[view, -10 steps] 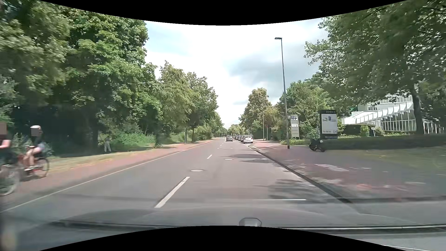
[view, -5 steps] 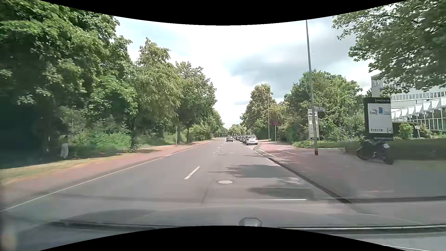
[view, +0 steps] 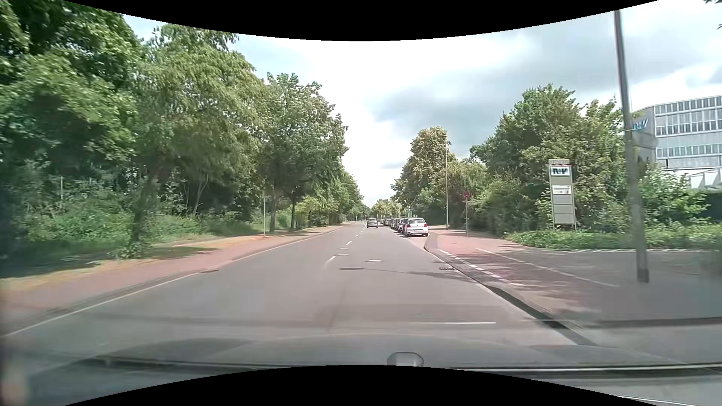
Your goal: Follow the waypoints while adhering to traffic rules and regulations
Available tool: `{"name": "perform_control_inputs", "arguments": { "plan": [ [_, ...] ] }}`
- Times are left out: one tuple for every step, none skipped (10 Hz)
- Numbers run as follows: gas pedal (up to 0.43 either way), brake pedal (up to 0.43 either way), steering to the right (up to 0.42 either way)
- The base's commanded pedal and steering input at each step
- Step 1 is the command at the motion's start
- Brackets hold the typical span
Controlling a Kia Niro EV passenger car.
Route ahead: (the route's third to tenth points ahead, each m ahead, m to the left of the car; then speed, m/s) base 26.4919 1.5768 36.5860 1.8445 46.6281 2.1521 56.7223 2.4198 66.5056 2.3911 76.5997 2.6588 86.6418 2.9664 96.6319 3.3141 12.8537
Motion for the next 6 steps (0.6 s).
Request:
{"name": "perform_control_inputs", "arguments": {
  "plan": [
    [0.15,0.018,-0.003],
    [0.15,0.018,-0.003],
    [0.15,0.018,-0.004],
    [0.15,0.018,-0.003],
    [0.15,0.018,-0.003],
    [0.15,0.018,-0.003]
  ]
}}
